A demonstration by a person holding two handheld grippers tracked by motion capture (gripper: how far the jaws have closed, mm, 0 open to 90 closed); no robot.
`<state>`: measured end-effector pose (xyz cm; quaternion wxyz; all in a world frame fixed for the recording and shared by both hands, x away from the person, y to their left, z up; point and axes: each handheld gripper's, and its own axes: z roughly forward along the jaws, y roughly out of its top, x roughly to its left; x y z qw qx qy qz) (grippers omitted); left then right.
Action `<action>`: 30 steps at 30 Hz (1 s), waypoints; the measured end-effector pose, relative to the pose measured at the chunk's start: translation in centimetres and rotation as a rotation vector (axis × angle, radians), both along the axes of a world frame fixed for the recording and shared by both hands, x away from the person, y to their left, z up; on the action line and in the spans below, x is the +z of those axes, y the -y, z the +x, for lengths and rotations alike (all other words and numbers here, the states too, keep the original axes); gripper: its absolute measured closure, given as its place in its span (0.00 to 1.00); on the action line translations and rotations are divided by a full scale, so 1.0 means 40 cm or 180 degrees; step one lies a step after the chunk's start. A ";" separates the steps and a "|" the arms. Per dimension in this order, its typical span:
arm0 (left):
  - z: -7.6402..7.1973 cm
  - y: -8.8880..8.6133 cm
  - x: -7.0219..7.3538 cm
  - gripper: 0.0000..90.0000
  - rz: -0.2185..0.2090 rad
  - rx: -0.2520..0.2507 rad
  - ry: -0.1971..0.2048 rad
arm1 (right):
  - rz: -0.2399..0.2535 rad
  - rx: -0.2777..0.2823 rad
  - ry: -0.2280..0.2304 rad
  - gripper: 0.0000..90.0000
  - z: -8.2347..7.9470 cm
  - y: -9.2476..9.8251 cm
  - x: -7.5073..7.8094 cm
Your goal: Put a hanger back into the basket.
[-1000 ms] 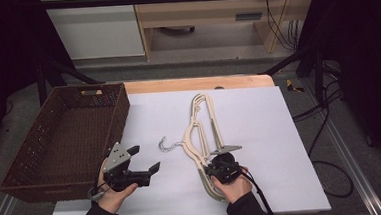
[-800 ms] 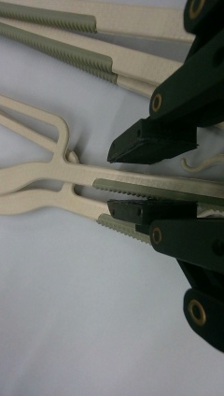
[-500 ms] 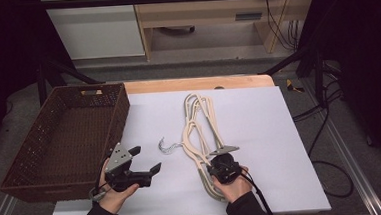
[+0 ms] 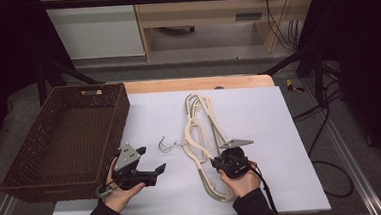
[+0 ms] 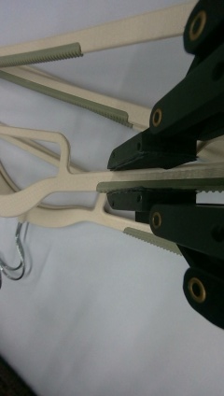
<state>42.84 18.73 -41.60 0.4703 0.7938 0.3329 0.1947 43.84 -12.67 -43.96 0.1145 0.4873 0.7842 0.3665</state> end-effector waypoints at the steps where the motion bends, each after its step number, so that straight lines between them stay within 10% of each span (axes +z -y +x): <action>1: 0.000 0.000 0.000 0.15 0.0000 0.0000 0.0000 | 0.0000 0.0000 0.0000 0.89 0.000 0.000 0.000; 9: 0.098 0.053 0.010 0.27 0.0079 -0.0044 -0.0071 | 0.0111 0.0070 0.0037 0.89 -0.005 0.005 0.023; 19: 0.225 0.151 -0.037 0.55 0.0601 -0.0277 -0.0396 | 0.0077 0.0117 0.0043 0.89 -0.007 0.008 0.018; 30: 0.253 0.160 -0.071 0.78 0.0743 -0.0525 -0.0489 | 0.0049 0.0146 0.0055 0.89 -0.007 0.010 0.017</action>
